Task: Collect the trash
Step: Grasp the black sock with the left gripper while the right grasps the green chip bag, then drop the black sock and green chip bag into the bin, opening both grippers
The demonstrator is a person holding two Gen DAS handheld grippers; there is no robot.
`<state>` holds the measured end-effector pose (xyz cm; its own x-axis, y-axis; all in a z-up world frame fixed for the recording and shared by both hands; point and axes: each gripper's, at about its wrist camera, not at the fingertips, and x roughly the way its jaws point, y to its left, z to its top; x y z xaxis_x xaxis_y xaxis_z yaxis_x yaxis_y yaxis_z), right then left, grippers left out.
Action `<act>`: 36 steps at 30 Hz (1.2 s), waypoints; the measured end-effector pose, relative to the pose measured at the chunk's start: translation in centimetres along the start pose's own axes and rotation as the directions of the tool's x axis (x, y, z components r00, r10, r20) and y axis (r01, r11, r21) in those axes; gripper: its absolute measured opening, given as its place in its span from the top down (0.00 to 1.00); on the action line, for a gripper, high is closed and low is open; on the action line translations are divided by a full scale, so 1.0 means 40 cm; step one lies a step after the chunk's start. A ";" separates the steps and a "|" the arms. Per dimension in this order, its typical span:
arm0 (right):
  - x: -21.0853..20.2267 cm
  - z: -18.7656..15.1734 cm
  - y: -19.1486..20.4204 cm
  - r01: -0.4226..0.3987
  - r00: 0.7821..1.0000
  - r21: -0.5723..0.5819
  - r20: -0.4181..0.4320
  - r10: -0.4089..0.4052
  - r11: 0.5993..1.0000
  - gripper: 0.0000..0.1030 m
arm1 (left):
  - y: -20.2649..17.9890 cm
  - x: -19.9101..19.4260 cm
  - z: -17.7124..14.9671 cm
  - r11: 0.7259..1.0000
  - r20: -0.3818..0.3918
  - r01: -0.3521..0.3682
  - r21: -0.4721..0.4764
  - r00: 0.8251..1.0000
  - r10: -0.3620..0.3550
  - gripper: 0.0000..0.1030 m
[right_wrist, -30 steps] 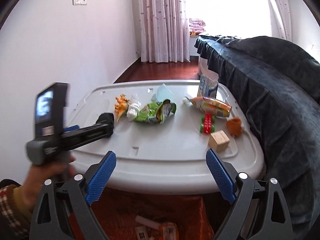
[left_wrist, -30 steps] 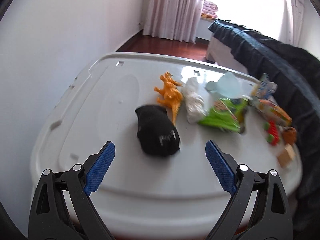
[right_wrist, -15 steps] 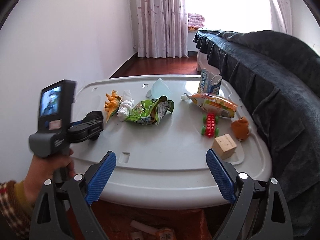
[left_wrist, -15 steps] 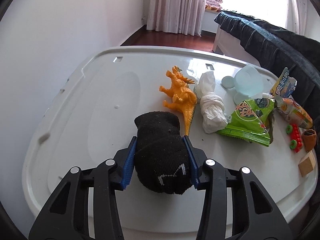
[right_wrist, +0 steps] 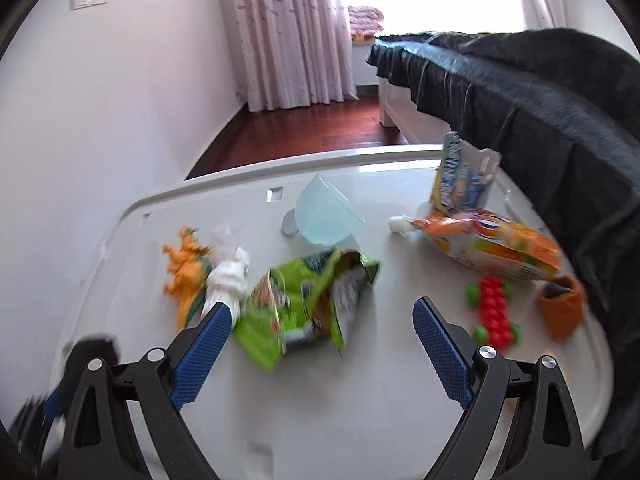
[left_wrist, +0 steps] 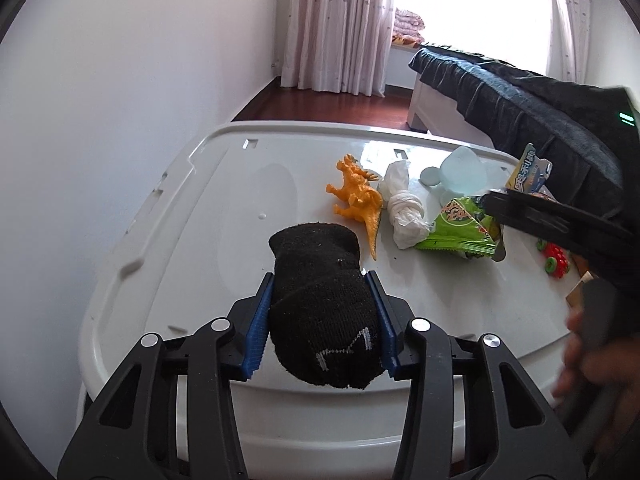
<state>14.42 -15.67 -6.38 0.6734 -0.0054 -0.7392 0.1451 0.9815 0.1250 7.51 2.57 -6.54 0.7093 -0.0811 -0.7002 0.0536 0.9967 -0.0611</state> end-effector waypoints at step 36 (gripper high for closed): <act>-0.133 -0.038 -0.009 0.046 0.998 -0.165 0.038 -0.041 0.985 0.42 | -0.044 -0.083 -0.020 0.994 0.044 0.100 0.037 0.994 -0.101 0.58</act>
<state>9.68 -15.70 -3.48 0.6939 -0.0524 -0.7182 0.0545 0.9983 -0.0202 4.51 1.07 -4.68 0.7306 -0.1812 -0.6583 0.1497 0.9832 -0.1045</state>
